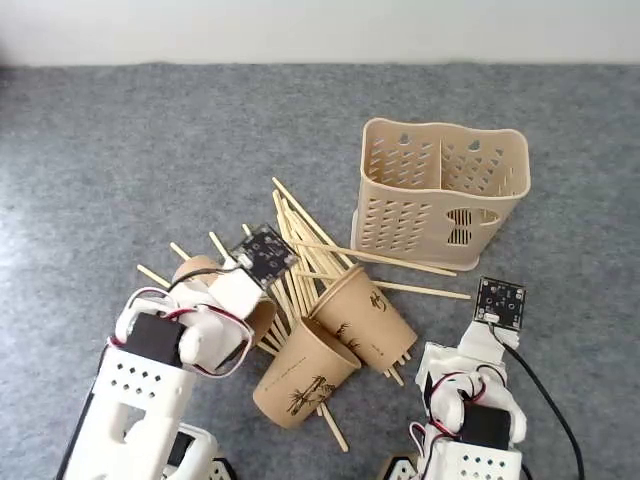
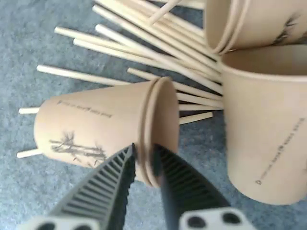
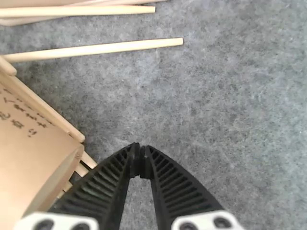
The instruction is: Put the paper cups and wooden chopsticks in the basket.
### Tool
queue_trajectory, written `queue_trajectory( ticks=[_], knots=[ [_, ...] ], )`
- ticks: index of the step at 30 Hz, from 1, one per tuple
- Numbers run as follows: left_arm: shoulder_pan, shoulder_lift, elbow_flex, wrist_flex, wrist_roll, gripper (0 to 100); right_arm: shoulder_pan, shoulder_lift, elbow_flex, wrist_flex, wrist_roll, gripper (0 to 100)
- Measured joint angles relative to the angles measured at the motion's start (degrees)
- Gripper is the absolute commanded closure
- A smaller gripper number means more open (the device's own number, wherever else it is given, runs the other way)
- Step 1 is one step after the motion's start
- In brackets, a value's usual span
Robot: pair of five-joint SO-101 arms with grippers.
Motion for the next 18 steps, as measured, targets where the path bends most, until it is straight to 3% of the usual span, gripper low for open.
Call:
queue_trajectory(
  ticks=[8, 18],
  knots=[
    [1.3, 0.0, -0.2, -0.2, 0.0, 99, 0.0, 0.0, 0.0, 0.0, 0.0, 99.0],
    [-6.5, 0.0, -10.1, 1.5, 2.5, 99, 0.0, 0.0, 0.0, 0.0, 0.0, 99.0]
  ],
)
